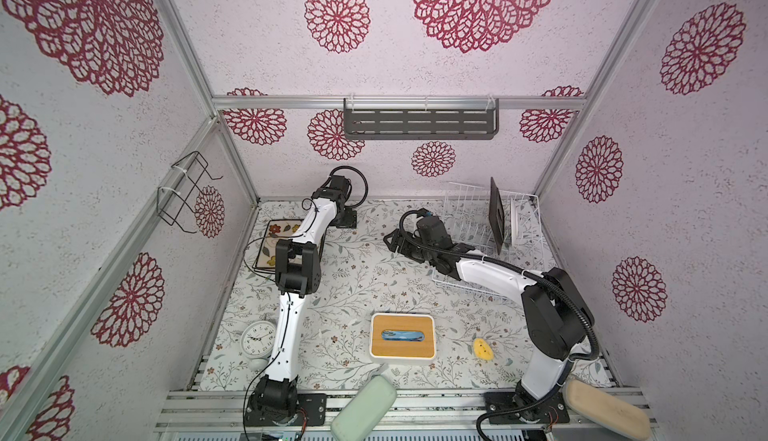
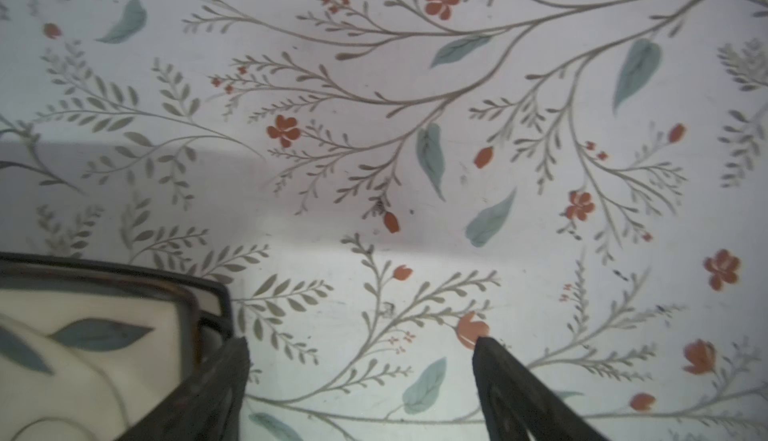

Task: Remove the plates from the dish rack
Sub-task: 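Move the right gripper to the dark plate in the rack while the left withdraws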

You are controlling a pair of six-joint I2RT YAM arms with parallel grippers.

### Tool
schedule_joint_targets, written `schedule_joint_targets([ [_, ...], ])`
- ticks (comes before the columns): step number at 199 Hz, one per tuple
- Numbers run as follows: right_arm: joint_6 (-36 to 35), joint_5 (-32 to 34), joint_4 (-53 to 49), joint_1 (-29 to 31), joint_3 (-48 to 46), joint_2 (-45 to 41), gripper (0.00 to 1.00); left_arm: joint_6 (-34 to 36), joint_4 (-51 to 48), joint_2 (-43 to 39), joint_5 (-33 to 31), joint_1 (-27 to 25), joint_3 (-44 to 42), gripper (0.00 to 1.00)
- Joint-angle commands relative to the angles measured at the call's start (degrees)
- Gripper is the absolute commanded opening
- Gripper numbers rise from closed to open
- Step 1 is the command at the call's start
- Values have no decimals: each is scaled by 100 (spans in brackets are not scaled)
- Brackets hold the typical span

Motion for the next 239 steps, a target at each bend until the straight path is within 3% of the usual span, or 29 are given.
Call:
schedule_joint_targets([
  [1,-241,155,-107,-41,229,-239,83,-93,697,-1026,440,-170,-735,89],
  [57,-1142,830,-1353,-144,790,-552,83,-1118,1803,-2770,1539,75,-2771,90],
  [84,-1757,1748,-2239,-211,1252,-691,85,-1519,2523,-3653,1902,107,-4018,89],
  [120,-2373,3088,-3073,-329,1594,-897,86,-1808,2918,-4371,2155,111,-4944,89],
  [176,-3097,5222,-3769,-569,1812,-942,89,-2149,3532,-4850,2496,69,-5877,89],
  [239,-3386,5973,-3653,-878,1792,-612,89,-2268,3804,-4492,2681,17,-6054,89],
])
